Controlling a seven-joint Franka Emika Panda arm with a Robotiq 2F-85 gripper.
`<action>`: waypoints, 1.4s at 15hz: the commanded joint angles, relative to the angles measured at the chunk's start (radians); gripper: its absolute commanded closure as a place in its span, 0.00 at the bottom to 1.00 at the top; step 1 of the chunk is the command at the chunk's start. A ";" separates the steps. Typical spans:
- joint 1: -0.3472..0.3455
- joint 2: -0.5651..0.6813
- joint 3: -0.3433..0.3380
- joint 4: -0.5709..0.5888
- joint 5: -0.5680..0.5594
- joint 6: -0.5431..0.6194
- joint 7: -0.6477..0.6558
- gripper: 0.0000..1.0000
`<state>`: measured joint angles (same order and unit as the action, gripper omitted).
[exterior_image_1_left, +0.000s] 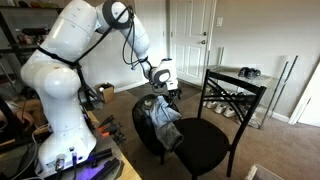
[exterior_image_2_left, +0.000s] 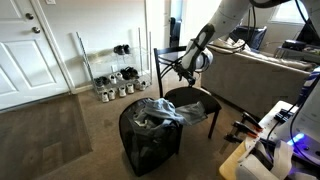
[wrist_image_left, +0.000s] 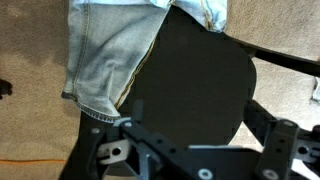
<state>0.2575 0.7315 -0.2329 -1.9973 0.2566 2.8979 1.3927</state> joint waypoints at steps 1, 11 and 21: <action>-0.011 0.000 0.009 0.001 -0.015 0.002 0.009 0.00; -0.103 0.155 0.164 0.047 0.139 0.289 0.062 0.00; -0.258 0.417 0.288 0.208 0.197 0.315 0.029 0.00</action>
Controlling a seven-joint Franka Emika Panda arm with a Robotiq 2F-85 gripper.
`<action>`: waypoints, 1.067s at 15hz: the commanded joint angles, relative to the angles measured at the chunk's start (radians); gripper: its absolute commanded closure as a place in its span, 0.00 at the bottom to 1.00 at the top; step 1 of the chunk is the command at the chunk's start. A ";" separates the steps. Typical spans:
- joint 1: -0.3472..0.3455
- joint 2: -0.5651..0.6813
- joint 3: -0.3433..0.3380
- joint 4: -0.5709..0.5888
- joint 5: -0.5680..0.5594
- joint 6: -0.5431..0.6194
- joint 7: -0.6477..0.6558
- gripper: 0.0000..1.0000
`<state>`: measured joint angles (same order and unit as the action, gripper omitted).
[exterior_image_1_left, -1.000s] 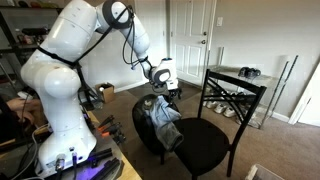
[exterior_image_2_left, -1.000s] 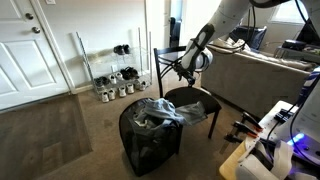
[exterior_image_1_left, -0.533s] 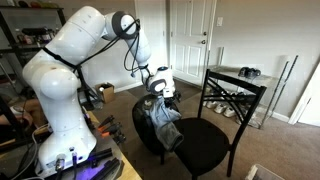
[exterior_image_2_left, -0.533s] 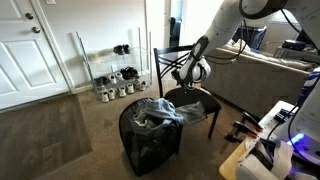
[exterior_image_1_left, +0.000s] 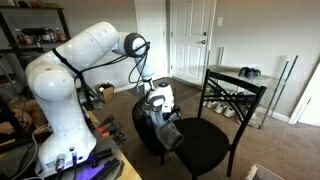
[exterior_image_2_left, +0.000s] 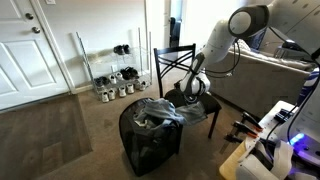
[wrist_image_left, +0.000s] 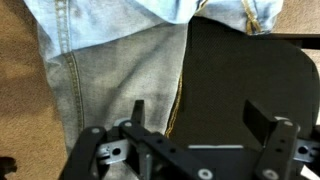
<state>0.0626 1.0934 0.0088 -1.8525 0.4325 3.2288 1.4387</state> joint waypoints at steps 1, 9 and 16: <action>-0.076 0.069 0.053 0.078 0.021 -0.026 -0.018 0.00; -0.147 0.159 0.075 0.192 0.029 -0.134 -0.015 0.00; -0.190 0.192 0.109 0.225 0.040 -0.160 -0.025 0.00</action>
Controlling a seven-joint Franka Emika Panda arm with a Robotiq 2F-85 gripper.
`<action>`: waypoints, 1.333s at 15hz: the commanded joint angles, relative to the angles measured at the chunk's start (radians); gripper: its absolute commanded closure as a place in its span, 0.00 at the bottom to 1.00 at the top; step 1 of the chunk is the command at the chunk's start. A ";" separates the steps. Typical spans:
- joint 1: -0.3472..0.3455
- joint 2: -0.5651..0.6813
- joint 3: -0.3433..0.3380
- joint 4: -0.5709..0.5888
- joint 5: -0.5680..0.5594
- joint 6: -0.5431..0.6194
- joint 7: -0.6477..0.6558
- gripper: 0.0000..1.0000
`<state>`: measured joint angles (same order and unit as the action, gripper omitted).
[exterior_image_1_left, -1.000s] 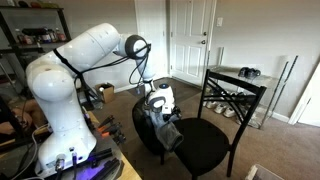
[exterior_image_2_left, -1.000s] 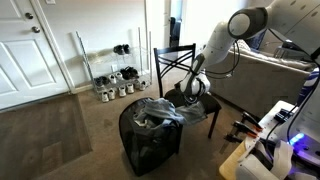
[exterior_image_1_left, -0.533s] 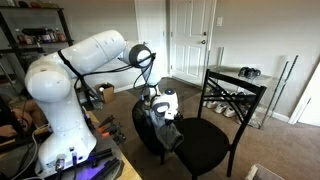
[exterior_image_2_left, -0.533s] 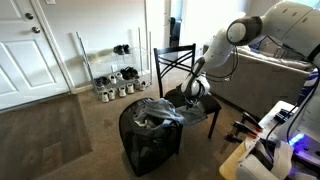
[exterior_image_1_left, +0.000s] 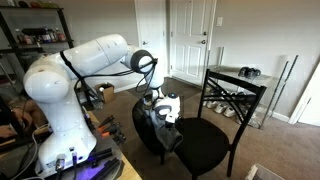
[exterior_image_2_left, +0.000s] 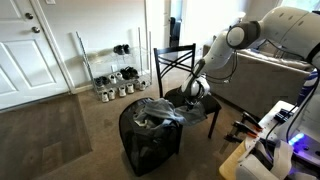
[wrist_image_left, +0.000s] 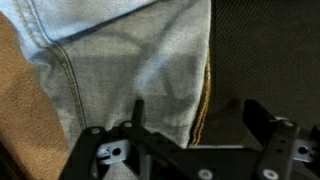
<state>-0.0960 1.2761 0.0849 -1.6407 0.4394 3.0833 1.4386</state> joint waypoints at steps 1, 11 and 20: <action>-0.037 0.010 0.038 0.012 0.034 -0.011 -0.026 0.00; -0.084 0.004 0.090 0.001 0.035 0.015 -0.042 0.70; -0.082 -0.080 0.136 -0.153 0.039 0.278 -0.046 0.98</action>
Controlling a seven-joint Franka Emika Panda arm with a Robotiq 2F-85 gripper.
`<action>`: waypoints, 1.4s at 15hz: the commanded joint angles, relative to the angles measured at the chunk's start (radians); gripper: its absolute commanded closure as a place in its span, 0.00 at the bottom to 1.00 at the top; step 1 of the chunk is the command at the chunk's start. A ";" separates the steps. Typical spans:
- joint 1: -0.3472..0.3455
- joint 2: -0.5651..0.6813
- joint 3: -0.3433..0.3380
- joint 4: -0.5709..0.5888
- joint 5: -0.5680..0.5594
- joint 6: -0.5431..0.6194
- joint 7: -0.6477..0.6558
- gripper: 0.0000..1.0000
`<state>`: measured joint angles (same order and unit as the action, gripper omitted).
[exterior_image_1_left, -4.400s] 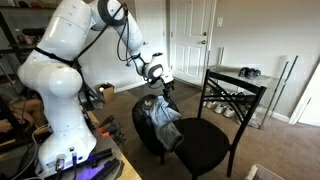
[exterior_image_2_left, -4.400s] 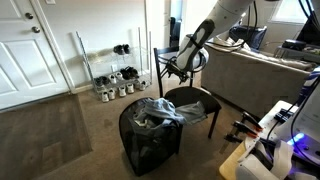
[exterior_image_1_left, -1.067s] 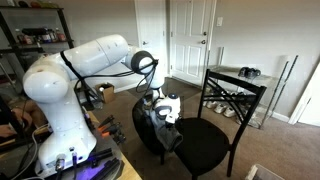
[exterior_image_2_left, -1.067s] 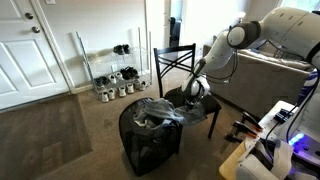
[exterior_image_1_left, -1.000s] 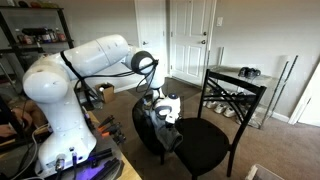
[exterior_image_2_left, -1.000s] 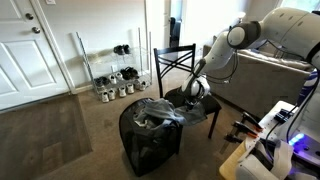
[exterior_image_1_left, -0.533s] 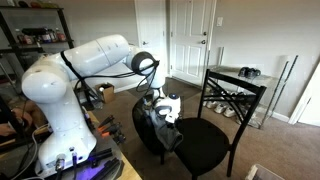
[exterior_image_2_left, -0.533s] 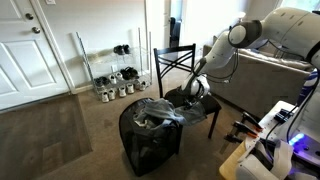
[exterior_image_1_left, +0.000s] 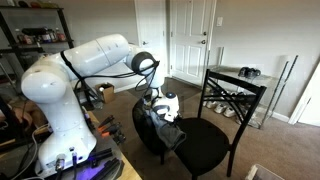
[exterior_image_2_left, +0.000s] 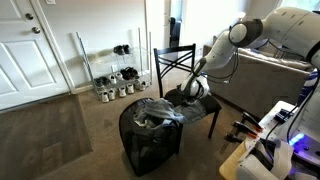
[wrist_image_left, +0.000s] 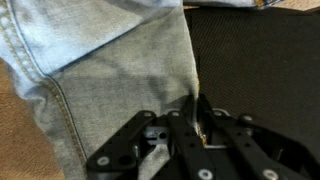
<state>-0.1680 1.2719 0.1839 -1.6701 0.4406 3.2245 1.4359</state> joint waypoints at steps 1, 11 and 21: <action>-0.013 -0.094 0.055 -0.166 0.029 0.213 -0.046 0.98; 0.326 -0.349 -0.091 -0.124 0.062 0.244 -0.073 0.98; 0.437 -0.417 0.048 -0.256 -0.033 0.231 -0.211 0.98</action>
<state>0.3136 0.8982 0.1642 -1.8192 0.4333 3.4569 1.2924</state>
